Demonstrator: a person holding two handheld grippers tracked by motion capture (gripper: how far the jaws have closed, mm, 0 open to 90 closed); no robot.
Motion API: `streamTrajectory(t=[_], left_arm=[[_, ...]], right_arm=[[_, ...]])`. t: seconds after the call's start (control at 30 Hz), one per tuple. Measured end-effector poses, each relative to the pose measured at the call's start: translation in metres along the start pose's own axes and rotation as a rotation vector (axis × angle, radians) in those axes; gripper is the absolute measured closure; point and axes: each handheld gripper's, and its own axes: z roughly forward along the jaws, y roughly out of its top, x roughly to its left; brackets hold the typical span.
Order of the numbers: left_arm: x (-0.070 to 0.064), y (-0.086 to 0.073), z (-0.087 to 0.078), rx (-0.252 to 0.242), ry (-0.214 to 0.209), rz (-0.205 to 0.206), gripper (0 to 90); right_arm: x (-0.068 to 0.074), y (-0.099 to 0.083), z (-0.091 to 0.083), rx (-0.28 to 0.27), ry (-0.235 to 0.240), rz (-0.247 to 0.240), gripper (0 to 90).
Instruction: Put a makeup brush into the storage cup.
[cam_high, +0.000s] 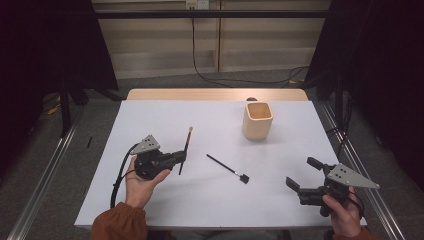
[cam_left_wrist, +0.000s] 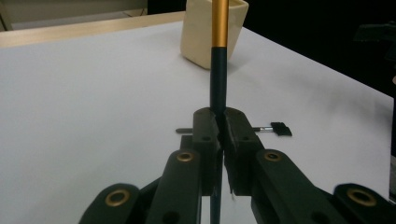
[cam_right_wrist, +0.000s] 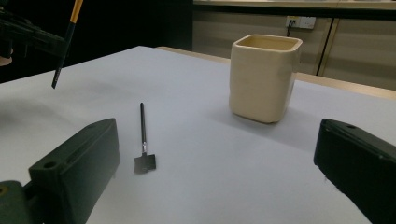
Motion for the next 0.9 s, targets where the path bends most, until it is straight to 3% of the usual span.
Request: streamTrajectory(t=[0.27,0.53,0.73,0.9], left_arm=[[-0.002,0.000,0.000,-0.046,-0.018,0.009,84.3],[-0.004,-0.001,0.001,-0.066,-0.048,0.020,84.3],[-0.005,-0.001,0.002,-0.070,-0.050,0.019,84.3],[-0.007,-0.001,0.002,-0.070,-0.051,0.029,84.3]], right_arm=[[0.003,0.002,0.000,-0.016,0.028,-0.005,0.2],[0.011,0.010,0.004,-0.052,0.120,-0.003,0.0],[0.018,0.017,0.011,-0.045,0.168,-0.010,0.1],[0.023,0.023,0.021,-0.032,0.186,0.025,0.3]])
